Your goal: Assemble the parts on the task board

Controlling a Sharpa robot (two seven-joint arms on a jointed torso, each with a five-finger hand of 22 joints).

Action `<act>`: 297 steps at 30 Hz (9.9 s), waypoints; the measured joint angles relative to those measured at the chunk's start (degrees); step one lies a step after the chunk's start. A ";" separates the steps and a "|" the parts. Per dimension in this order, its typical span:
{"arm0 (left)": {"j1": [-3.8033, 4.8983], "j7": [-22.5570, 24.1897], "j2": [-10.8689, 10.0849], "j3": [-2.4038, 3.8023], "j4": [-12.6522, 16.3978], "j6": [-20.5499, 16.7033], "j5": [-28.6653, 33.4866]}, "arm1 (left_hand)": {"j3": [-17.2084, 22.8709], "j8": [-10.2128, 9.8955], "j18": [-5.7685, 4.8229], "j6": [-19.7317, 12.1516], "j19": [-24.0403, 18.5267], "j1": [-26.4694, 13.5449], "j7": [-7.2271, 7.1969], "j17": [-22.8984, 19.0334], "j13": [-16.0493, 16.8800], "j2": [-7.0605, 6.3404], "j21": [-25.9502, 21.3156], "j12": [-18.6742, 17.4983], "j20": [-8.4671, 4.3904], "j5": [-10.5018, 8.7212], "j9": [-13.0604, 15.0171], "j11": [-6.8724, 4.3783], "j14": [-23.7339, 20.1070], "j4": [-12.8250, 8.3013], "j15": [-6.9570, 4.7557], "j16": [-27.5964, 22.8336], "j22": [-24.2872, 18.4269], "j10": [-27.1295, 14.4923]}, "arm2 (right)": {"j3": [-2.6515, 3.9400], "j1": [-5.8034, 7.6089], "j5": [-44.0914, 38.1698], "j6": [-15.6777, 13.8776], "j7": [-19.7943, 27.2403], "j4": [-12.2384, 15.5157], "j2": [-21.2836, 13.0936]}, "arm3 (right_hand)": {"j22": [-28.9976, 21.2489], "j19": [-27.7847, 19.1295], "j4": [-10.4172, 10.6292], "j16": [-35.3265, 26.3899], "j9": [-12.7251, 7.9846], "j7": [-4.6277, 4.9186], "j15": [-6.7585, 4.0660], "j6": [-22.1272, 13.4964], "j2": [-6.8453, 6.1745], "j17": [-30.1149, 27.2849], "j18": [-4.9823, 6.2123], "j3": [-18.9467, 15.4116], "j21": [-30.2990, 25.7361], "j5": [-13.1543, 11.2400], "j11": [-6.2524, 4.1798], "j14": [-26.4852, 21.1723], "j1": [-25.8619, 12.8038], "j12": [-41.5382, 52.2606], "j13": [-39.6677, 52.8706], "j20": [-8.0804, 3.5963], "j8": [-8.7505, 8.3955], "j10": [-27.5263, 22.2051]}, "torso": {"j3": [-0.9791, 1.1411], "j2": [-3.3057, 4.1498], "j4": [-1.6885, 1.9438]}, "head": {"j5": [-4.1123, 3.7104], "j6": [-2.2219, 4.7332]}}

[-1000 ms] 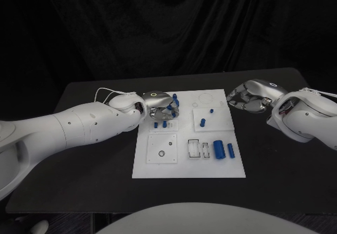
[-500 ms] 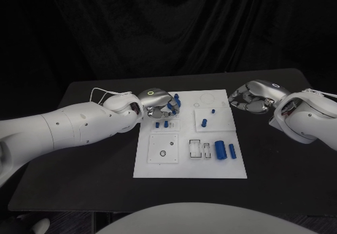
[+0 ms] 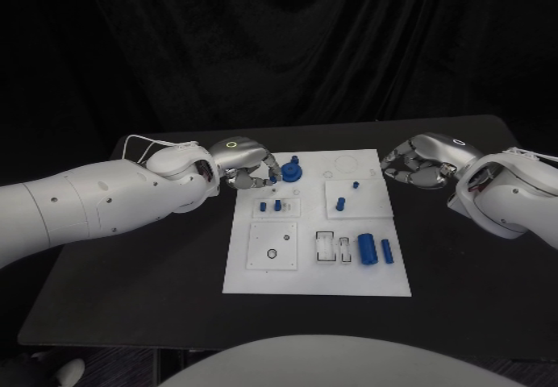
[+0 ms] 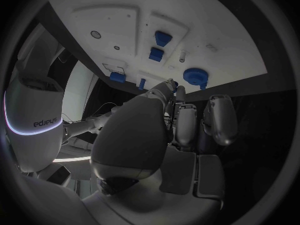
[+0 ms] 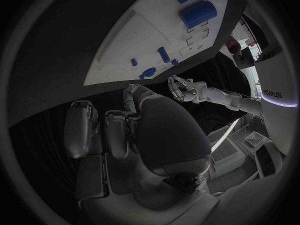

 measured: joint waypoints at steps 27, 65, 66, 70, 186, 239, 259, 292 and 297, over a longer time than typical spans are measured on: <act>-2.00 -2.48 2.65 0.00 -4.39 2.34 -1.08 | -0.18 -0.23 0.01 0.20 0.01 -0.73 0.20 -0.36 -0.40 -0.32 0.00 -0.57 0.00 -0.22 0.01 0.10 0.00 0.48 0.00 0.01 0.00 0.28 | 0.00 -0.13 0.53 0.36 0.06 -0.40 0.35 | 0.00 0.00 -0.16 -0.41 0.00 0.00 0.00 0.00 0.00 0.00 0.00 0.16 -0.71 0.00 0.00 0.00 0.00 -0.24 -0.04 0.00 0.00 0.00 | -0.12 0.09 -0.08 | 0.23 0.00; -3.12 -2.34 6.18 0.22 -8.57 2.41 -1.07 | -0.19 -0.68 0.02 -0.02 -0.24 -0.73 -0.01 -1.32 -0.79 -0.32 -0.66 -1.19 0.18 -0.22 -0.04 0.17 -0.52 0.48 0.12 -0.45 0.00 0.59 | 0.00 -0.15 0.60 0.49 0.07 -0.32 0.35 | 0.00 -0.20 -0.32 -1.10 0.00 0.00 0.00 0.00 0.00 0.00 0.00 0.32 -1.36 0.00 0.00 0.00 0.00 -0.80 -0.04 -0.20 0.00 0.00 | -0.01 0.03 -0.16 | -0.05 0.00; -3.13 -2.33 6.21 0.22 -8.61 2.42 -1.06 | -0.18 -0.69 0.02 -0.02 -0.42 -0.73 -0.01 -1.38 -0.84 -0.32 -0.66 -1.19 0.00 -0.22 -0.07 0.17 -0.61 0.48 0.21 -0.45 0.00 0.59 | 0.00 -0.15 0.61 0.50 0.07 -0.31 0.34 | 0.00 -0.20 -0.37 -1.16 0.00 0.00 0.00 0.00 0.00 0.00 0.00 0.37 -1.36 0.00 0.00 0.00 0.00 -0.81 -0.04 -0.20 0.00 0.00 | -0.01 0.03 -0.15 | -0.08 0.00; -3.17 -2.30 6.26 0.24 -8.69 2.46 -1.04 | -0.18 -0.68 0.02 -0.02 -0.42 -0.96 -0.01 -1.50 -0.94 -0.56 -0.66 -1.19 0.00 -0.22 -0.08 0.16 -0.73 0.48 0.09 -0.45 0.00 0.60 | 0.00 -0.15 0.61 0.55 0.05 -0.29 0.31 | 0.00 -0.20 -0.48 -1.34 0.02 0.00 0.00 0.00 0.00 0.00 0.00 0.48 -1.50 0.00 0.00 0.00 0.00 -1.06 -0.04 -0.20 0.00 0.00 | 0.02 0.03 -0.14 | -0.11 0.00; -4.01 19.47 -12.22 -0.04 5.49 1.26 54.56 | -25.12 -4.15 3.57 -26.05 -73.71 -13.60 -4.38 -65.78 -25.78 7.04 -69.45 -14.98 3.71 0.89 -15.52 -2.67 -78.01 10.38 6.75 -81.11 -46.57 -47.16 | 0.03 3.58 -10.44 14.22 -4.08 -0.35 4.03 | -0.73 -17.54 -3.88 -27.32 -0.39 -1.85 6.14 -8.42 -7.18 -16.46 5.37 2.60 -38.24 -4.72 8.08 -13.11 -2.76 -60.67 -41.37 5.00 -2.74 -55.78 | -0.99 0.42 1.02 | -1.42 0.00; -4.24 21.47 -13.95 -0.06 10.73 20.30 80.60 | -28.79 -5.32 4.51 -41.87 -74.07 -6.08 -6.67 -65.78 -26.14 12.09 -69.57 -18.04 9.83 9.68 -18.34 2.21 -77.64 9.95 10.80 -81.33 -55.96 -48.18 | 0.11 -1.40 -13.86 11.66 -3.03 -6.37 8.00 | 0.02 -9.19 -6.63 -18.80 3.45 -0.32 4.51 -0.51 -6.32 -14.66 5.34 5.70 -27.23 6.69 5.30 -7.15 -4.98 -59.44 -52.74 3.90 1.16 -36.82 | -5.27 1.47 4.66 | -7.27 0.00; -4.36 21.52 -13.28 -0.07 10.04 21.13 80.67 | -28.62 -5.32 4.51 -41.87 -72.73 -4.85 -6.67 -65.60 -26.14 12.42 -68.97 -18.05 11.17 11.72 -18.34 2.63 -76.74 9.14 11.69 -81.11 -54.25 -48.60 | 0.15 -1.92 -13.89 11.83 -3.16 -6.54 7.94 | 0.01 -8.99 -7.53 -18.81 6.21 -0.54 4.31 0.49 -5.89 -15.51 5.34 4.81 -27.73 4.67 4.72 -6.96 -6.17 -56.51 -50.53 3.68 2.39 -37.04 | -5.49 1.33 4.66 | -6.92 0.00; -4.96 21.54 -12.78 -0.07 9.59 21.80 80.71 | -28.40 -5.32 4.49 -41.04 -71.11 -3.32 -5.84 -65.41 -26.13 12.90 -68.24 -18.05 11.97 15.99 -18.20 2.78 -75.92 7.64 12.51 -80.67 -53.15 -48.44 | 0.02 -2.21 -13.91 7.31 -1.44 -5.36 6.27 | 0.00 -7.06 -12.66 -18.17 23.78 0.61 1.83 -1.66 -3.22 -15.20 4.41 5.21 -23.74 5.92 2.42 -5.93 -3.80 -50.93 -47.10 1.32 17.35 -33.72 | -5.57 1.36 4.72 | -6.67 0.00; -4.98 21.55 -12.81 -0.07 9.63 21.78 80.72 | -28.39 -5.32 4.50 -40.84 -71.11 -3.32 -5.63 -65.36 -26.14 12.90 -68.24 -18.05 11.97 16.34 -18.21 2.78 -75.92 7.64 12.50 -80.45 -53.08 -48.44 | 0.05 -1.85 -13.92 5.65 -1.14 -3.87 5.32 | 0.00 -7.06 -12.66 -18.15 23.78 0.81 1.83 -1.46 -3.22 -15.34 4.41 5.21 -23.74 5.31 2.43 -5.93 -3.80 -50.92 -47.45 1.32 17.43 -33.33 | -5.57 1.32 4.72 | -6.59 0.00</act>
